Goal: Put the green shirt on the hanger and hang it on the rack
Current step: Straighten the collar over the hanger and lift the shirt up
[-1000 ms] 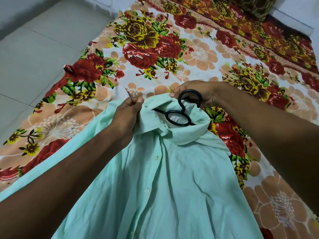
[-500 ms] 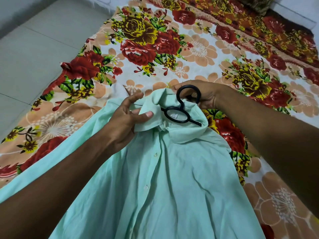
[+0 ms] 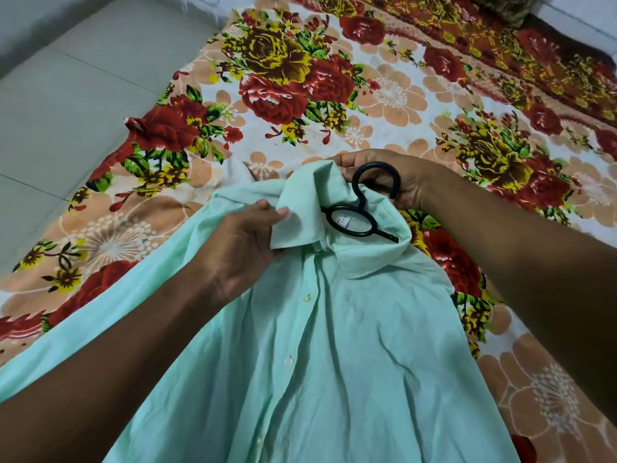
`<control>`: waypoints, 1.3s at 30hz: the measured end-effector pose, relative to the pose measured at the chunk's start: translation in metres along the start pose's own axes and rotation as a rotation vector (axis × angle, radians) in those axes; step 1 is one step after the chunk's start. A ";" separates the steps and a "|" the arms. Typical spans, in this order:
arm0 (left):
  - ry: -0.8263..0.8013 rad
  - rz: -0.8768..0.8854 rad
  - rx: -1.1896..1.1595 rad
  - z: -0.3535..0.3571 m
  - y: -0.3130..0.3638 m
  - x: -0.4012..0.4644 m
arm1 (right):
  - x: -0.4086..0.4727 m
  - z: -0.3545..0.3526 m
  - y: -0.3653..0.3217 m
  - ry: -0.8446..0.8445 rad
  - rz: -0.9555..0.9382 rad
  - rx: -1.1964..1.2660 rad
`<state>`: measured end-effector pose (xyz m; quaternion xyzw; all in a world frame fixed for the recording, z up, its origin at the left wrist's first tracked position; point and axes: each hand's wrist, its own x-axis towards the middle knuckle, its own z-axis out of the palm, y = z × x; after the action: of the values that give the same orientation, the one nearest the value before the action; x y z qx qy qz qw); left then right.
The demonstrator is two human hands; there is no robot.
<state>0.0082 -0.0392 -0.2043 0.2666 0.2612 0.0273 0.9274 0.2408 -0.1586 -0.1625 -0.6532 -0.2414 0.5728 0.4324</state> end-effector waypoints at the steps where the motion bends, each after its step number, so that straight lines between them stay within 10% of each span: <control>1: 0.003 -0.005 -0.013 0.003 -0.003 0.000 | 0.001 -0.001 0.001 -0.001 0.000 -0.008; 7: 0.278 0.079 0.403 0.012 -0.013 -0.001 | 0.005 0.001 0.002 0.014 0.049 0.033; 12: 0.426 0.945 1.383 0.013 -0.006 -0.010 | 0.001 0.005 0.004 0.021 0.031 0.003; 17: 0.056 0.652 1.706 0.042 0.011 0.028 | -0.011 0.001 0.003 0.102 -0.014 0.031; 25: -0.068 0.662 1.604 0.034 0.026 0.049 | -0.060 0.004 0.051 0.717 -0.024 0.208; 35: -0.377 0.417 1.792 0.061 0.044 0.050 | -0.097 0.075 0.090 1.119 -0.270 -0.537; 39: -0.405 0.476 1.836 0.077 0.036 0.055 | -0.091 0.081 0.088 1.218 -0.368 -0.457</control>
<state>0.0968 -0.0349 -0.1565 0.9324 -0.0446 -0.0466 0.3557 0.1271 -0.2536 -0.1852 -0.8829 -0.1770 -0.0459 0.4326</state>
